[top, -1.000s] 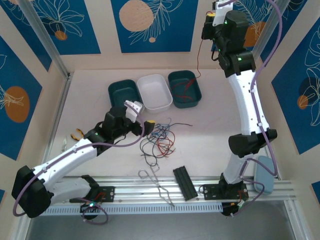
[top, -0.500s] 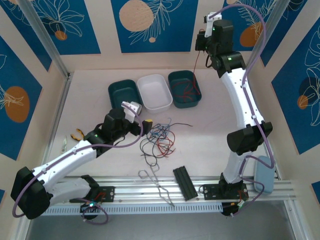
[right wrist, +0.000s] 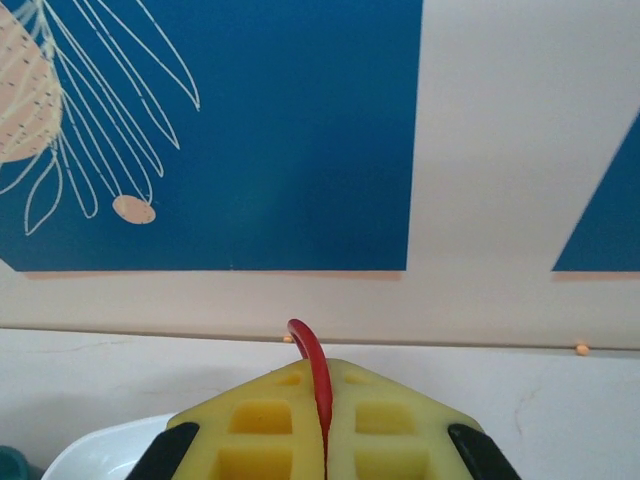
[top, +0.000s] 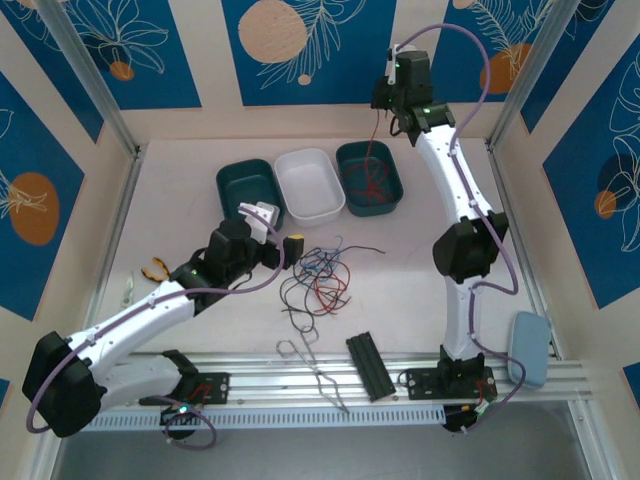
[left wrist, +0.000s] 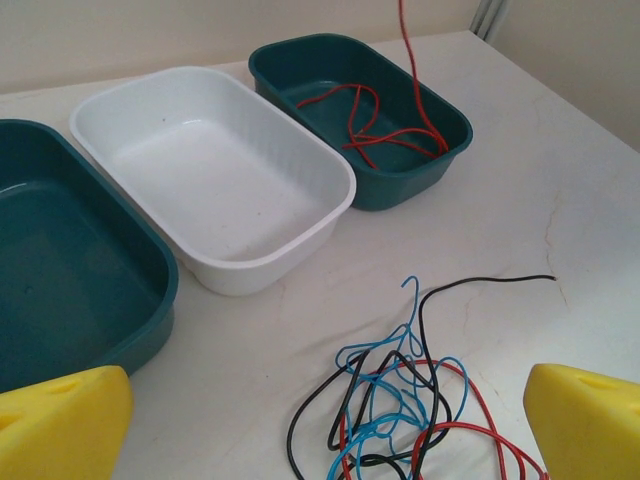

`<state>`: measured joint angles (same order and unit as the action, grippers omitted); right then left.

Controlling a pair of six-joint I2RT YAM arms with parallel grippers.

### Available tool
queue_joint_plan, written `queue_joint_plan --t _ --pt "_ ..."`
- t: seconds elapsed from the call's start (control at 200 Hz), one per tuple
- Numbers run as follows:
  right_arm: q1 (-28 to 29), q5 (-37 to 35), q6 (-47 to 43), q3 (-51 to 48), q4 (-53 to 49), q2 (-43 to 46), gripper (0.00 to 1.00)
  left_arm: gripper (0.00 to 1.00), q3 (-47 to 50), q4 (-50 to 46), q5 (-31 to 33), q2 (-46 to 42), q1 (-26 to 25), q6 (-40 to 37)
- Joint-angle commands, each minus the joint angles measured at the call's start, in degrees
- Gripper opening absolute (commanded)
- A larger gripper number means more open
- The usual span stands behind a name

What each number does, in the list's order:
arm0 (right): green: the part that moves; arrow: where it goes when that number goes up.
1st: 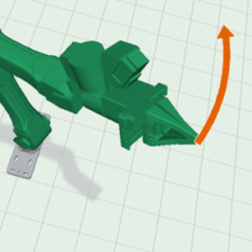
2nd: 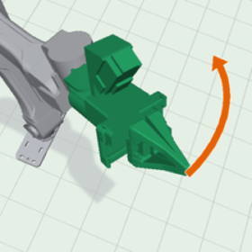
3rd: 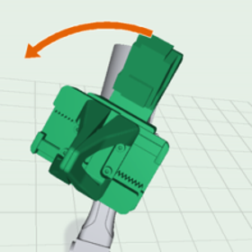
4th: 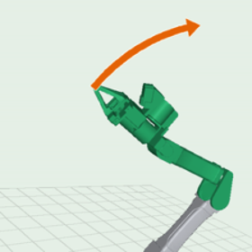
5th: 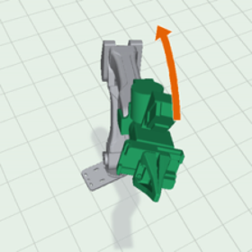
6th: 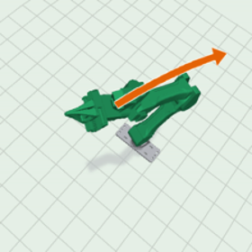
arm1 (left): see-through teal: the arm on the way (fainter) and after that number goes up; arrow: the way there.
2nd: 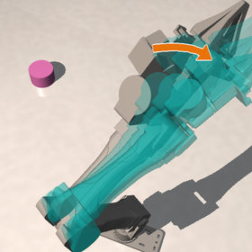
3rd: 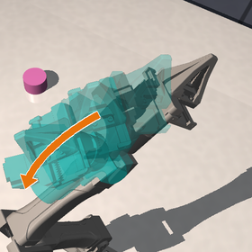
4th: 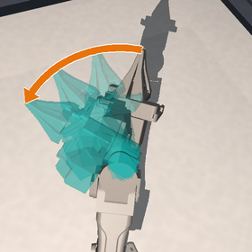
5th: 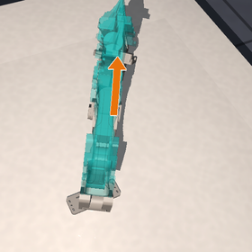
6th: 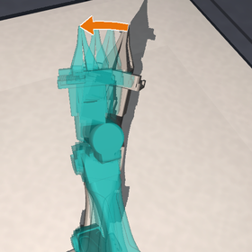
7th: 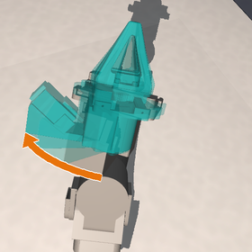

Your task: Untangle the cables

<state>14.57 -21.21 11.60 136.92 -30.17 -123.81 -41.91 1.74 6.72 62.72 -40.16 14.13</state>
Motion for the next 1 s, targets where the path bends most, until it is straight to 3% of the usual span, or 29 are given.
queue_joint_plan --t 0.0,0.145,0.26,0.725,0.995 --pt "0.17 -1.29 1.69 7.04 -3.11 -5.19 0.0 1.0 0.55 2.22 0.61 0.77 -0.29 1.96" --pt "-1.15 -2.49 1.76 15.0 -8.14 -12.66 0.0 1.0 -0.01 1.7 -0.09 1.98 -0.28 2.21" --pt "-2.43 -1.88 3.46 15.95 -10.97 -15.04 0.0 1.0 -0.73 1.43 -0.31 3.25 -0.18 2.28" --pt "-2.03 1.94 7.53 1.44 -19.93 -8.21 0.0 1.0 -4.23 -0.83 -1.55 8.88 -0.19 3.81" --pt "-1.53 4.43 9.7 -10.3 -17.08 -6.0 0.0 1.0 -4.19 -1.45 -1.67 9.22 -0.22 5.09"
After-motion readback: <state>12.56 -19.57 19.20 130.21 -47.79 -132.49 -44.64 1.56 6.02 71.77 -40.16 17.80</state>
